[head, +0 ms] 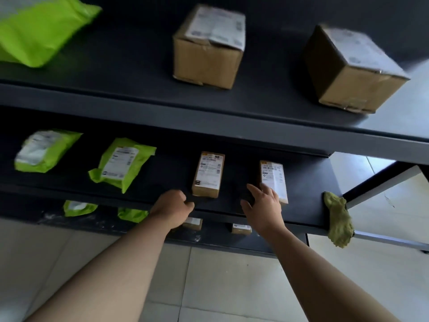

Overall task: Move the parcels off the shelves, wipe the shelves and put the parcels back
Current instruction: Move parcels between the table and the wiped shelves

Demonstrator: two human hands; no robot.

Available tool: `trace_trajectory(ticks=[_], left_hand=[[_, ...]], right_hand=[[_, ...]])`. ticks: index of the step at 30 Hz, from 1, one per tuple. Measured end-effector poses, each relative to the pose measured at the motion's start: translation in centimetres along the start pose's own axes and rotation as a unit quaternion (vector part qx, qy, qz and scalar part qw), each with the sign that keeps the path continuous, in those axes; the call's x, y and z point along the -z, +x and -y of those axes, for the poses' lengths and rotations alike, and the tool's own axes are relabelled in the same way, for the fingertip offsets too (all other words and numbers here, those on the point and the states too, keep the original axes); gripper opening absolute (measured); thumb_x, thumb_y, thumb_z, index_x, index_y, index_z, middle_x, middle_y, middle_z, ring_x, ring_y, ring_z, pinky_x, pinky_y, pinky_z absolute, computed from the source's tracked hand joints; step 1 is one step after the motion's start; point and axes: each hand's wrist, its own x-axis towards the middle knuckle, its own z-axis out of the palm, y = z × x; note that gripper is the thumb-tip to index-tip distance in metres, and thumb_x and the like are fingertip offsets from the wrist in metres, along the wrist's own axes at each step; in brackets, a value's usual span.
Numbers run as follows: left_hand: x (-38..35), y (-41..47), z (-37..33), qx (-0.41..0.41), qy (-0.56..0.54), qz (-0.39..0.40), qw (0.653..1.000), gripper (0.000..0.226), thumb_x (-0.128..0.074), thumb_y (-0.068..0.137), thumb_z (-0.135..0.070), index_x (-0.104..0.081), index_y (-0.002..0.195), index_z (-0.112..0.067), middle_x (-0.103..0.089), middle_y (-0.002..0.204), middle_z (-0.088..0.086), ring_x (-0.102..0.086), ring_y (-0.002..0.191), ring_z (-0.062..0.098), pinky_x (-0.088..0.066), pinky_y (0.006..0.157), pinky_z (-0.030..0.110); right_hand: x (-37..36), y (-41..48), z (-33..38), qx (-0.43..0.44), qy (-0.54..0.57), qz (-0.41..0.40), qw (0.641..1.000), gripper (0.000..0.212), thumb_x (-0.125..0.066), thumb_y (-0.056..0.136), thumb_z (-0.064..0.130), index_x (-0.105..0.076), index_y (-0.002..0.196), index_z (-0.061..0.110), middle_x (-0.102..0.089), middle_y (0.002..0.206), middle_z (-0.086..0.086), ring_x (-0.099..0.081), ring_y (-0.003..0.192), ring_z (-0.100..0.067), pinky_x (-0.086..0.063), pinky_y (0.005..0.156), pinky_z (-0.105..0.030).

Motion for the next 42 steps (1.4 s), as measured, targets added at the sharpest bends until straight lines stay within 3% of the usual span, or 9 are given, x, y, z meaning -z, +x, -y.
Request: trace_trajectory(ticks=[5, 8, 12, 14, 18, 22, 30, 35, 42], left_hand=[[5.0, -5.6, 5.0, 0.035, 0.018, -0.012, 0.999, 0.031, -0.053, 0.094, -0.033, -0.057, 0.071, -0.013, -0.062, 0.075, 0.007, -0.062, 0.078, 0.024, -0.047, 0.066, 0.029], [7.6, -8.2, 8.2, 0.066, -0.002, -0.026, 0.998, 0.026, -0.053, 0.094, -0.034, -0.056, 0.077, -0.016, -0.065, 0.087, 0.008, -0.061, 0.082, 0.023, -0.048, 0.074, 0.030], [10.7, -10.9, 12.9, 0.103, -0.056, -0.054, 0.992, 0.028, -0.056, 0.093, -0.030, -0.066, 0.087, -0.004, -0.067, 0.091, 0.012, -0.061, 0.085, 0.027, -0.045, 0.072, 0.030], [11.7, -11.6, 15.4, 0.108, -0.093, -0.073, 0.987, 0.024, -0.057, 0.092, -0.027, -0.065, 0.087, -0.006, -0.067, 0.090, 0.011, -0.063, 0.092, 0.030, -0.043, 0.072, 0.028], [13.9, -12.4, 21.3, 0.124, -0.110, -0.092, 0.982, 0.030, -0.055, 0.094, -0.027, -0.067, 0.107, -0.003, -0.068, 0.110, 0.008, -0.060, 0.107, 0.024, -0.038, 0.076, 0.020], [16.2, -12.2, 27.9, 0.136, -0.113, -0.095, 0.980, 0.029, -0.054, 0.095, -0.024, -0.066, 0.110, -0.002, -0.066, 0.114, 0.011, -0.060, 0.107, 0.024, -0.044, 0.088, 0.027], [20.9, -8.8, 40.6, 0.137, -0.062, -0.083, 0.985, 0.030, -0.051, 0.093, -0.026, -0.067, 0.106, -0.003, -0.067, 0.112, 0.012, -0.060, 0.105, 0.025, -0.045, 0.086, 0.027], [20.2, -5.1, 45.0, 0.141, -0.074, -0.071, 0.985, 0.028, -0.053, 0.093, -0.028, -0.066, 0.107, -0.007, -0.067, 0.112, 0.007, -0.060, 0.105, 0.021, -0.041, 0.079, 0.021], [18.2, 0.8, 48.1, 0.127, -0.084, -0.074, 0.986, 0.029, -0.053, 0.093, -0.025, -0.068, 0.108, -0.006, -0.067, 0.113, 0.009, -0.061, 0.106, 0.022, -0.044, 0.087, 0.025]], right_hand=[[1.6, -4.5, 5.5, 0.056, 0.026, 0.042, 0.997, 0.047, -0.052, 0.097, 0.029, -0.044, 0.142, 0.019, -0.040, 0.148, -0.007, -0.034, 0.137, -0.026, -0.032, 0.111, -0.038], [1.6, -6.9, 9.3, 0.096, 0.060, 0.051, 0.992, 0.039, -0.053, 0.096, 0.023, -0.052, 0.135, 0.020, -0.052, 0.136, -0.006, -0.047, 0.124, -0.028, -0.041, 0.102, -0.039], [0.2, -9.6, 14.3, 0.116, 0.088, 0.100, 0.984, 0.041, -0.047, 0.097, 0.023, -0.050, 0.139, 0.022, -0.059, 0.128, -0.009, -0.056, 0.115, -0.030, -0.048, 0.095, -0.037], [-0.9, -10.7, 16.5, 0.131, 0.096, 0.105, 0.981, 0.041, -0.048, 0.097, 0.022, -0.051, 0.138, 0.020, -0.058, 0.132, -0.007, -0.057, 0.115, -0.027, -0.047, 0.094, -0.034], [-4.4, -12.4, 21.1, 0.148, 0.073, 0.120, 0.979, 0.041, -0.051, 0.097, 0.024, -0.051, 0.138, 0.021, -0.055, 0.136, -0.002, -0.055, 0.119, -0.022, -0.046, 0.097, -0.031], [-8.7, -13.5, 26.4, 0.135, 0.058, 0.129, 0.981, 0.039, -0.051, 0.096, 0.024, -0.054, 0.135, 0.022, -0.064, 0.121, -0.005, -0.059, 0.111, -0.023, -0.044, 0.087, -0.027], [-18.7, -15.6, 36.8, 0.095, 0.084, 0.138, 0.982, 0.039, -0.051, 0.096, 0.023, -0.054, 0.135, 0.023, -0.059, 0.132, -0.004, -0.058, 0.115, -0.021, -0.045, 0.091, -0.026], [-24.2, -14.2, 39.1, 0.068, 0.090, 0.148, 0.983, 0.037, -0.053, 0.096, 0.023, -0.056, 0.133, 0.023, -0.060, 0.132, -0.003, -0.059, 0.116, -0.019, -0.048, 0.092, -0.025], [-29.7, -9.5, 39.0, 0.053, 0.076, 0.156, 0.983, 0.038, -0.052, 0.096, 0.020, -0.055, 0.134, 0.019, -0.060, 0.131, -0.007, -0.057, 0.118, -0.023, -0.049, 0.093, -0.030]])
